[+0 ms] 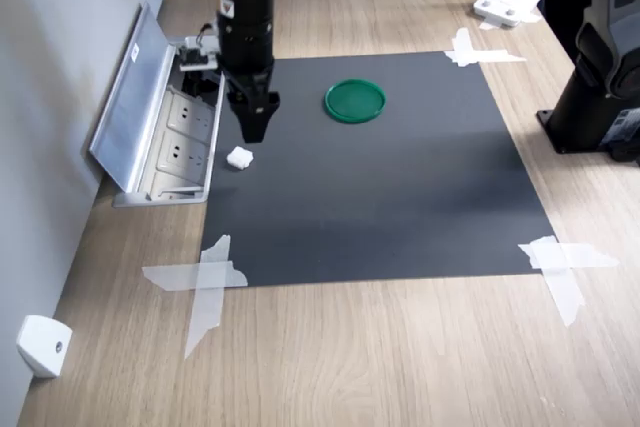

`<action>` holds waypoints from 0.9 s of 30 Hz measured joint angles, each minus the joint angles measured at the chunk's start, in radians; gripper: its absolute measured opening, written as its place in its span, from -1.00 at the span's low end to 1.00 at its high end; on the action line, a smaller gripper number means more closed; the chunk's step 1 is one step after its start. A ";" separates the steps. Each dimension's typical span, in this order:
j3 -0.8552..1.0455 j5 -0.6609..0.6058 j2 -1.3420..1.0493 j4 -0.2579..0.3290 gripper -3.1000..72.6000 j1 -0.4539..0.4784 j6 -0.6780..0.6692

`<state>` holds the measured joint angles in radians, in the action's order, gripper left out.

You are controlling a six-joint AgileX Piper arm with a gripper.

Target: Grasp a white terminal and put it on the green lid.

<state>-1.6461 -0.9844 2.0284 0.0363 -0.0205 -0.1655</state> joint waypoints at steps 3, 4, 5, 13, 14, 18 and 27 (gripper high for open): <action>-0.003 0.007 0.027 0.000 0.90 -0.012 0.011; -0.003 0.010 0.035 0.000 0.90 -0.016 0.013; -0.003 0.014 0.043 0.003 0.90 -0.020 0.015; -0.043 0.026 0.087 0.005 0.91 -0.022 0.016; -0.049 0.027 0.090 0.005 0.91 -0.022 0.016; -0.058 0.027 0.095 0.005 0.91 -0.022 0.015; -0.061 0.025 0.128 -0.008 0.91 -0.022 0.007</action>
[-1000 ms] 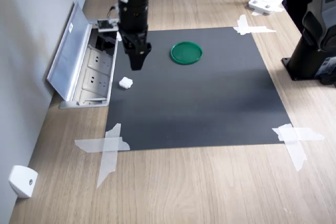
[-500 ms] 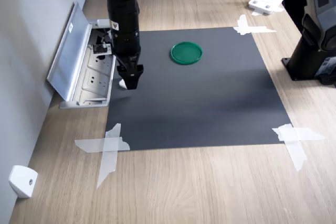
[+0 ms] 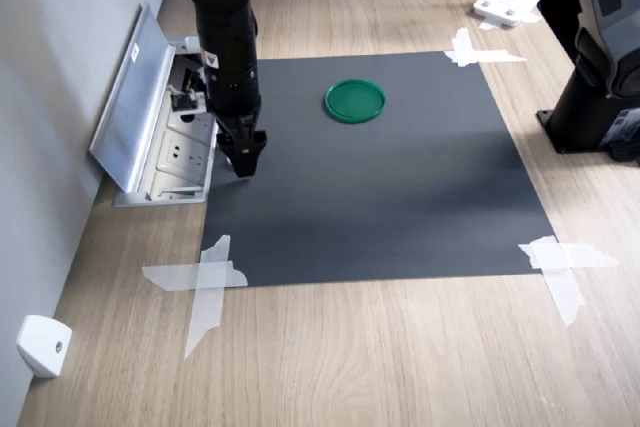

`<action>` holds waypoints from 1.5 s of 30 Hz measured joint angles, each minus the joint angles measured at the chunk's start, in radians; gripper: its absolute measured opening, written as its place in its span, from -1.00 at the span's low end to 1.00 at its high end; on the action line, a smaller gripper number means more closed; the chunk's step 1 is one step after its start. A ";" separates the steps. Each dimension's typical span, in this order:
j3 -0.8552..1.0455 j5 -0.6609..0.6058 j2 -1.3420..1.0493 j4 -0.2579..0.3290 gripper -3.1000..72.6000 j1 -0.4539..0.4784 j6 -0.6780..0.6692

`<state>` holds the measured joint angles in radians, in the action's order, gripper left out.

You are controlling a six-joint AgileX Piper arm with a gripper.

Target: Grasp a white terminal and put it on the green lid.

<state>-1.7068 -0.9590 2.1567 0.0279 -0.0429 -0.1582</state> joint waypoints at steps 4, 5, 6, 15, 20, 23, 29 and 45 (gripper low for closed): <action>0.000 0.001 0.000 -0.008 0.88 0.000 -0.011; 0.000 0.001 0.000 -0.008 0.85 0.000 -0.017; 0.000 0.001 0.000 -0.010 0.81 0.000 -0.020; 0.000 0.007 0.002 -0.014 0.05 0.000 -0.030; 0.000 0.003 0.002 -0.014 0.05 0.000 -0.030; 0.000 -0.023 -0.001 -0.011 0.05 0.000 -0.051; 0.031 -0.078 -0.098 0.004 0.05 0.000 -0.102; 0.546 -0.001 -0.490 -0.111 0.05 0.187 -0.194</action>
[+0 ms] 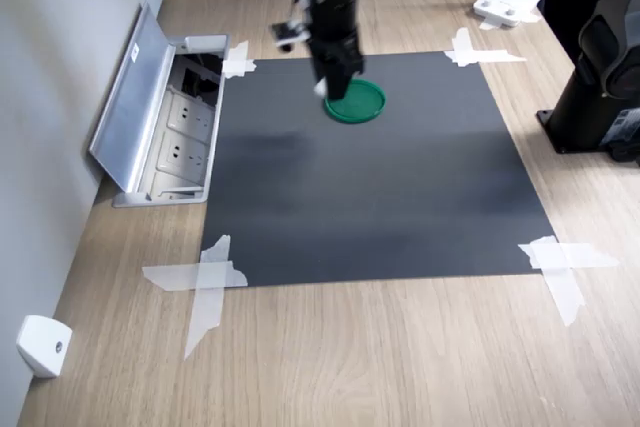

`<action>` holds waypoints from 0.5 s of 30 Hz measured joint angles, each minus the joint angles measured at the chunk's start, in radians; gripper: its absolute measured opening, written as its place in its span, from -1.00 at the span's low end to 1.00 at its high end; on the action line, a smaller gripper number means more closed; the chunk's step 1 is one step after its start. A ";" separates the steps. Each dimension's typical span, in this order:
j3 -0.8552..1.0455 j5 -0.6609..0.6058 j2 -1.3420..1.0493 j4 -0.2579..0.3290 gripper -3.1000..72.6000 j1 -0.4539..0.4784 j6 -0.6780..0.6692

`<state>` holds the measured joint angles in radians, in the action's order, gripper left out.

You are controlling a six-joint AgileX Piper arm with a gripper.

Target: Grasp a white terminal and put it on the green lid.

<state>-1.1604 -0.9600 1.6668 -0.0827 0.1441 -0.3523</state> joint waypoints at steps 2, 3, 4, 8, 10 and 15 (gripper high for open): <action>0.051 0.021 -0.023 -0.013 0.05 0.043 -0.022; 0.076 0.031 -0.030 -0.015 0.05 0.063 -0.034; 0.099 0.041 -0.035 -0.017 0.05 0.078 -0.046; 0.179 0.115 -0.038 -0.023 0.05 0.092 -0.086; 0.205 0.167 -0.038 -0.020 0.05 0.092 -0.093; 0.221 0.241 -0.038 0.006 0.05 0.092 -0.126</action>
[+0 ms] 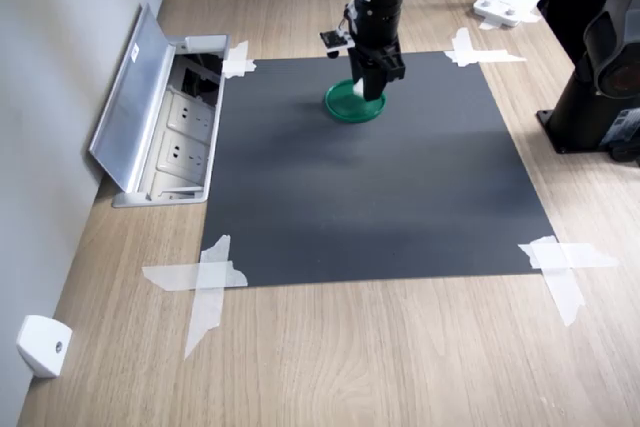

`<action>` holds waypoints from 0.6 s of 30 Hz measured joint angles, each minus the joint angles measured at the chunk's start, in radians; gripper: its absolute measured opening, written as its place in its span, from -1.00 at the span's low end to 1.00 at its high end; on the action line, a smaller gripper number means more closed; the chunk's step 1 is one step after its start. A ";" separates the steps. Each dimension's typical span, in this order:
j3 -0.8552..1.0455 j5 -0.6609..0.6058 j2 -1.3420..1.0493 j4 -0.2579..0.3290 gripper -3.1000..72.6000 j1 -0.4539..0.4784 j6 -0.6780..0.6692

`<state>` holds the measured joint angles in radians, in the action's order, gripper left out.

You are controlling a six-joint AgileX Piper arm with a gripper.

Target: Grasp a white terminal and put it on the green lid.

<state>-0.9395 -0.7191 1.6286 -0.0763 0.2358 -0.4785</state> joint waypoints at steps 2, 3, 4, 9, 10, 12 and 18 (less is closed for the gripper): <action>0.000 0.020 0.000 0.000 0.05 0.000 -0.023; 0.000 0.025 0.000 0.000 0.05 0.000 -0.037; 0.000 0.027 0.000 0.000 0.05 0.000 -0.047; 0.000 0.033 0.013 0.000 0.05 0.000 -0.062; 0.000 0.031 0.017 -0.001 0.05 0.000 -0.064; 0.000 0.031 0.024 -0.005 0.05 0.000 -0.074; 0.000 0.052 0.026 -0.007 0.05 0.000 -0.126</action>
<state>-0.9395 -0.6672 1.6546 -0.0836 0.2358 -0.6043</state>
